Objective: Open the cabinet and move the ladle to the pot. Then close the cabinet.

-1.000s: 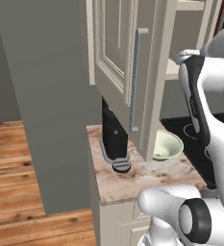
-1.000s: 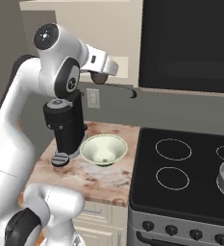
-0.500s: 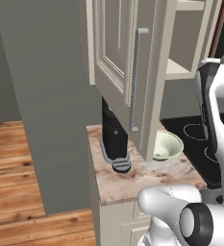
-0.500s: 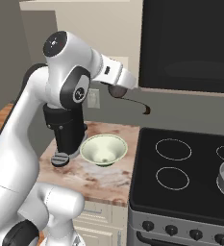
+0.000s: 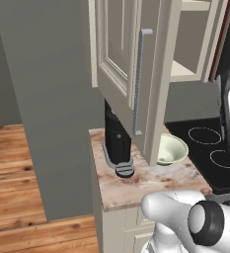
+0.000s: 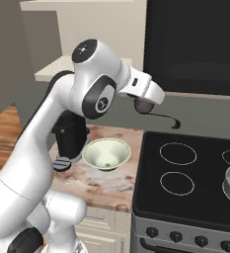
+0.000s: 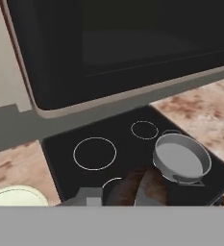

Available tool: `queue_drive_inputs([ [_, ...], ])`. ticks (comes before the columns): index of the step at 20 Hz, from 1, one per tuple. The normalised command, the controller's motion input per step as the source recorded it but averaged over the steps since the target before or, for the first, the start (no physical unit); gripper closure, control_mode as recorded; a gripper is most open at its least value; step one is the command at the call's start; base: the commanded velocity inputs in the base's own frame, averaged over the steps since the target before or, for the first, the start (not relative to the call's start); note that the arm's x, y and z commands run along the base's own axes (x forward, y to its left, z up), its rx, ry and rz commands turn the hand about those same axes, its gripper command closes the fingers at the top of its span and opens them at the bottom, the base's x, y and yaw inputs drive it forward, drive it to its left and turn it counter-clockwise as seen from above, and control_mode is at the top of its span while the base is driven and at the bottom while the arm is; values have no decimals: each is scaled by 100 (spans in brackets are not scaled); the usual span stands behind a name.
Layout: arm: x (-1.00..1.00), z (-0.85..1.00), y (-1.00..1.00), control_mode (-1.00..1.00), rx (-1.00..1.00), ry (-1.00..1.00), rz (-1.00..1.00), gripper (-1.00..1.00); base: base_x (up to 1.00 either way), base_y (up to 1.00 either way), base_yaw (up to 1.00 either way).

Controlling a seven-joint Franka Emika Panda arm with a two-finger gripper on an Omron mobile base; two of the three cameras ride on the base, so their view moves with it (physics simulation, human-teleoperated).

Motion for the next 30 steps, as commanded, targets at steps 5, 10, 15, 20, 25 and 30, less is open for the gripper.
queue_drive_inputs([
  [5, 0, -41, -57, -100, 0, 2, -1, 100, 0, 0, 0],
  [10, 0, -43, -53, -100, 0, 1, 0, 100, 0, 0, 0],
  [15, 0, -45, -50, -100, -1, 0, -2, 100, 0, 0, 0],
  [20, 0, -31, -38, -100, 0, 4, -4, 100, 0, 0, 0],
  [25, 0, -17, -28, -100, 0, 8, -8, 100, 0, 0, 0],
  [30, 0, -8, -24, -100, 0, 10, -10, 100, 0, 0, 0],
])
